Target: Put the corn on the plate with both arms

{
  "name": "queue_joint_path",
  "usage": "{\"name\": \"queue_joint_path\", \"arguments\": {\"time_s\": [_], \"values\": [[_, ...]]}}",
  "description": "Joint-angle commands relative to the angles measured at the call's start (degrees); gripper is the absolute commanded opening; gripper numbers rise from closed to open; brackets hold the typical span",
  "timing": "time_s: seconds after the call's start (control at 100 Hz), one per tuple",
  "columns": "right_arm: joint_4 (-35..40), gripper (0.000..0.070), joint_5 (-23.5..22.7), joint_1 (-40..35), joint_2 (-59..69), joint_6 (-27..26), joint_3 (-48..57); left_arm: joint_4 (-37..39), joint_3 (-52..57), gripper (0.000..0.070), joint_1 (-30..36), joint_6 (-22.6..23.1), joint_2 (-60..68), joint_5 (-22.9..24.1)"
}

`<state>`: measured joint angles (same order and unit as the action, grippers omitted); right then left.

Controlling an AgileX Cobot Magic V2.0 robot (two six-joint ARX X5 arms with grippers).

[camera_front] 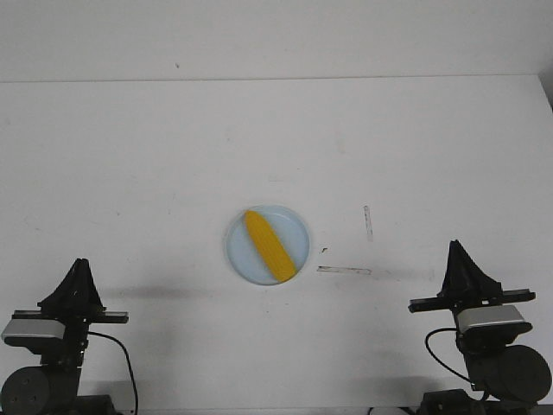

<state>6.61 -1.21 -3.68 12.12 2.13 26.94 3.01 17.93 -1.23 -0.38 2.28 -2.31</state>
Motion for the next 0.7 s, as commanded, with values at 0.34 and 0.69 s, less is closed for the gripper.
{"name": "queue_joint_path", "arguments": {"time_s": [0.34, 0.69], "values": [[-0.57, 0.0016, 0.15, 0.00, -0.13, -0.66, 0.11, 1.40, -0.26, 0.0001, 0.07, -0.04, -1.90, 2.01], [-0.57, 0.0016, 0.09, 0.00, -0.09, -0.66, 0.11, 4.39, -9.73, 0.0001, 1.18, -0.09, -2.10, 2.49]]}}
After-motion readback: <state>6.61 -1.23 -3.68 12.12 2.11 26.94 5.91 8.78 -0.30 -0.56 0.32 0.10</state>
